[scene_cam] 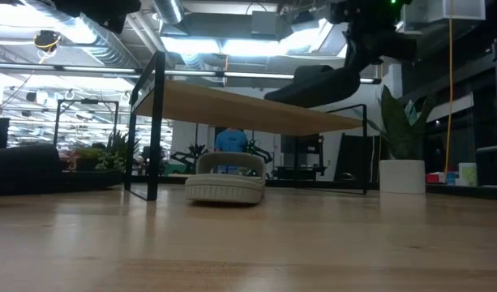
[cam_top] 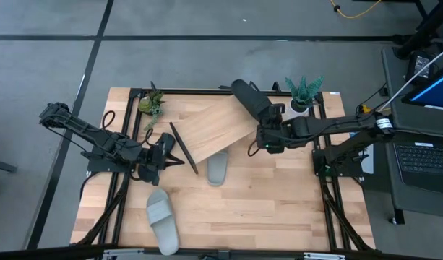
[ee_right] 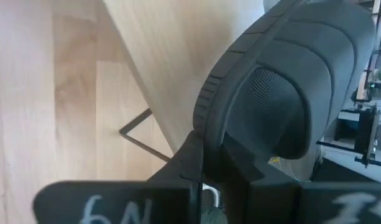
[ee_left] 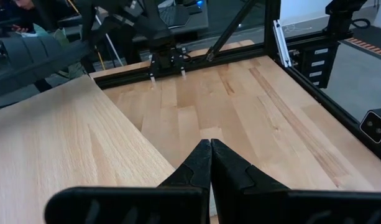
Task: Pick and place slides into the shelf
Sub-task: Put the right black slipper on the shelf
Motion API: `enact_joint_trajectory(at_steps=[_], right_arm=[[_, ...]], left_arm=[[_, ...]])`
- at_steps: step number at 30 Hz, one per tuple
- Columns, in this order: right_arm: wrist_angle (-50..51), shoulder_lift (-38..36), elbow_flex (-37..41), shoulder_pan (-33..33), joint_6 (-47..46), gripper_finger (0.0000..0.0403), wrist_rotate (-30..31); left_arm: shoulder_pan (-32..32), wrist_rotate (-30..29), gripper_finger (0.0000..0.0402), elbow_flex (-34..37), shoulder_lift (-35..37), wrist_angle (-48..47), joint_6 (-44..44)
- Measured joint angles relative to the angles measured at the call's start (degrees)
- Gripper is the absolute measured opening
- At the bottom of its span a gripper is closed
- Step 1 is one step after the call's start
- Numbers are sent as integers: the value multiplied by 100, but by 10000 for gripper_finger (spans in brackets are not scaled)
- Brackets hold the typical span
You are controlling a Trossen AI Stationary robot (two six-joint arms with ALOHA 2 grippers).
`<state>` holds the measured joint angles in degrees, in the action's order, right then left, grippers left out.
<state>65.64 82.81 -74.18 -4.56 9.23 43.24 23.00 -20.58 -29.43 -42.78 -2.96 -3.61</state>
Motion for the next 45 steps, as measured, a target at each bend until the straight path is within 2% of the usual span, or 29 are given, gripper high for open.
enact_joint_trajectory(at_steps=[8,18,33,45], right_arm=[[325,90,51,-43,-575,31,14],[287,396,53,-48,-792,31,-29],[-240,452,62,-207,-456,31,-80],[-39,449,62,-182,-650,27,-91]], left_arm=[[0,0,0,0,0,-29,-3],[0,0,0,0,-2,-49,-3],[0,0,0,0,0,-50,-10],[0,2,0,0,-2,-50,-9]])
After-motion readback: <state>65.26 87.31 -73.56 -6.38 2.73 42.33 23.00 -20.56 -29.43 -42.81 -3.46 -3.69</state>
